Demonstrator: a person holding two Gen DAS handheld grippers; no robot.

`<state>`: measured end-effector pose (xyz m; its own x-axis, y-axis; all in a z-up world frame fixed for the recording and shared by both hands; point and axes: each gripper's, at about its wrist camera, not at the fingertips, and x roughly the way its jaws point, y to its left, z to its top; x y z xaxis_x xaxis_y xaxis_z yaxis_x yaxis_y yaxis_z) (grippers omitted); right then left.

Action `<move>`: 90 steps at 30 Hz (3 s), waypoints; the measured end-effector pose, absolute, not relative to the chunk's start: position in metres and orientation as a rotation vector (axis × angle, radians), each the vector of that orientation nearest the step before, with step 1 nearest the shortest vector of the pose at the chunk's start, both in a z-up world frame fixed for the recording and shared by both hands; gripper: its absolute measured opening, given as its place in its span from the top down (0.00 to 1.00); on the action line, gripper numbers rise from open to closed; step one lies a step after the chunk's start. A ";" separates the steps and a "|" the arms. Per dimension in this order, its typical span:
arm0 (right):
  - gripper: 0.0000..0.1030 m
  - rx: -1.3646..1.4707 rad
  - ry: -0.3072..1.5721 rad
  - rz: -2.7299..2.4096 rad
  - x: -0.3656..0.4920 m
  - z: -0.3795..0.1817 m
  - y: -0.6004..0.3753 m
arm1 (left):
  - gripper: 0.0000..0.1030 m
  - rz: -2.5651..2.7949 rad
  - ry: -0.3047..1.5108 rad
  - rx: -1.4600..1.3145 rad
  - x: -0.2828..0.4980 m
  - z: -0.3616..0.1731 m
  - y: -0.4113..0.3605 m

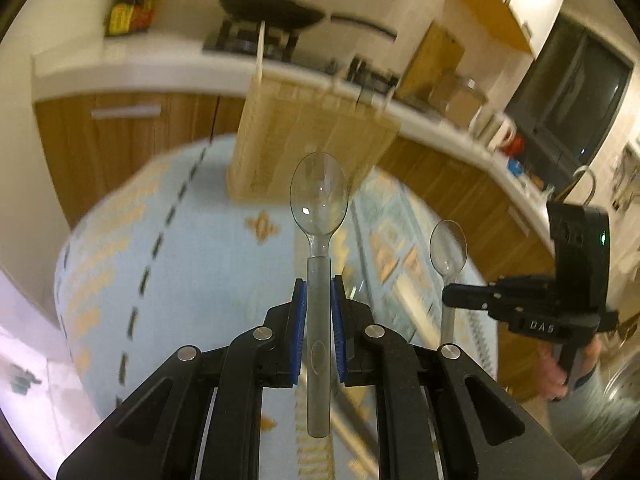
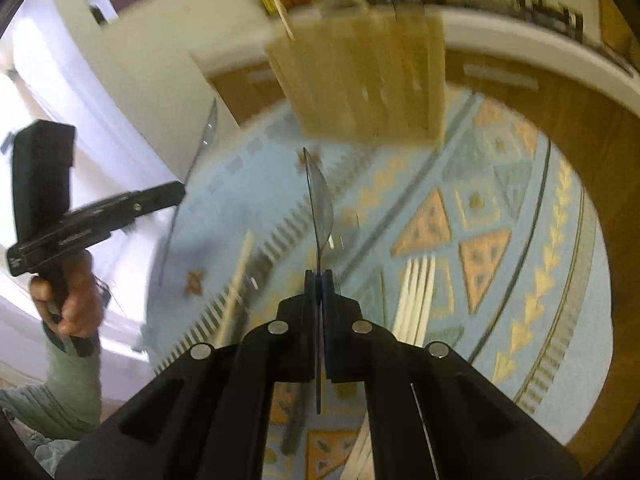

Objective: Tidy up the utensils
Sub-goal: 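Carry both spoons to the beige holder and release them inside, then lower both tools back toward the remaining chopsticks and spoons on the table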

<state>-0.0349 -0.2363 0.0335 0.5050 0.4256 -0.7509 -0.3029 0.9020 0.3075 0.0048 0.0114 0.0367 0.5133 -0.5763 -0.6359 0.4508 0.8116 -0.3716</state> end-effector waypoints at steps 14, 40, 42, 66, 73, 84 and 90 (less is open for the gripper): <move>0.99 0.190 0.542 0.328 0.037 0.150 -0.285 | 0.90 -0.522 0.426 -0.192 0.091 0.154 -0.023; 0.87 0.179 0.427 0.255 0.120 0.116 -0.286 | 0.61 -0.444 0.394 -0.198 0.151 0.085 -0.036; 0.86 0.180 0.452 0.257 0.109 0.114 -0.286 | 0.54 -0.451 0.409 -0.211 0.142 0.085 -0.030; 0.51 0.169 0.904 0.303 -0.031 0.041 -0.244 | 0.37 -0.427 0.946 -0.058 0.004 0.009 -0.006; 0.52 0.142 1.071 0.329 -0.048 -0.008 -0.224 | 0.41 -0.439 1.011 0.026 -0.019 -0.020 -0.018; 0.65 0.063 1.092 0.223 -0.066 -0.022 -0.236 | 0.58 -0.509 1.052 0.025 -0.026 -0.027 -0.040; 0.78 0.090 1.134 0.164 -0.068 -0.035 -0.265 | 0.69 -0.515 1.077 0.050 -0.025 -0.034 -0.051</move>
